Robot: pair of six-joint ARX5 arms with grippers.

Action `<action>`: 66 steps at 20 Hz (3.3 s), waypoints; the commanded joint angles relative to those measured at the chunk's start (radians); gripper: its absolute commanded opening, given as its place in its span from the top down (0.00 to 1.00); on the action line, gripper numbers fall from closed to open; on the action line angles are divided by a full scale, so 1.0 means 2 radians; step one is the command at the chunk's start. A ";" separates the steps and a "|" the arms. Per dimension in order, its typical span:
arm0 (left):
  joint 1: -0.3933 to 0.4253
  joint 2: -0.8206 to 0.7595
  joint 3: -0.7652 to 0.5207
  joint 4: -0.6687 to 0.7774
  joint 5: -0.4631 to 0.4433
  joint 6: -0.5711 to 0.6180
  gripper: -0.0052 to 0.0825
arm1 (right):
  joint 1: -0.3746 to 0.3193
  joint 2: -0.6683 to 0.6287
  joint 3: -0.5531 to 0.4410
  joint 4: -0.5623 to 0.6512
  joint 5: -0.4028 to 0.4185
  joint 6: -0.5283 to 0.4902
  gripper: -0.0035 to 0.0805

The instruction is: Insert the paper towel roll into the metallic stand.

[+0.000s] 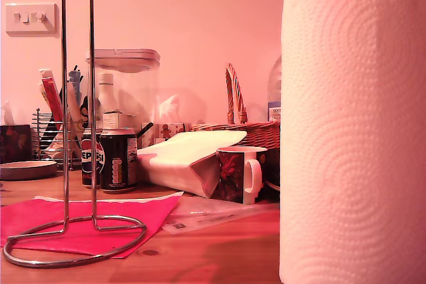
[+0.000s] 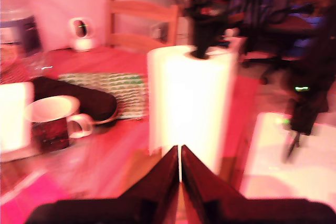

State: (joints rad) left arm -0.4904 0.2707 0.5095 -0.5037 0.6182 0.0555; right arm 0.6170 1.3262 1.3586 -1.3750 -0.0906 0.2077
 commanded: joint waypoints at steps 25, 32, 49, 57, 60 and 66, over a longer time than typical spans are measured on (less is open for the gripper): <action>-0.002 0.138 -0.097 0.178 -0.204 -0.065 0.84 | 0.018 -0.004 0.185 0.002 0.015 -0.064 0.97; -0.002 0.093 -0.173 0.272 -0.274 -0.067 0.80 | 0.017 -0.004 0.185 0.002 0.015 -0.080 0.97; -0.001 0.200 -0.258 0.445 -0.300 -0.057 0.35 | 0.017 -0.003 0.186 0.007 -0.003 -0.076 0.97; -0.001 0.339 -0.258 0.568 -0.300 -0.048 0.36 | 0.017 -0.003 0.210 0.008 -0.017 -0.062 0.97; -0.001 0.402 -0.258 0.626 -0.300 -0.044 0.46 | 0.017 -0.003 0.219 0.008 -0.017 -0.059 0.97; -0.001 0.500 -0.240 0.703 -0.300 -0.036 0.56 | 0.018 -0.003 0.224 0.008 -0.017 -0.051 0.97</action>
State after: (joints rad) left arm -0.4911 1.2522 0.0135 0.8852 0.0204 -0.0227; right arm 0.6540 1.3262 1.7863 -1.3716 -0.1207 0.1032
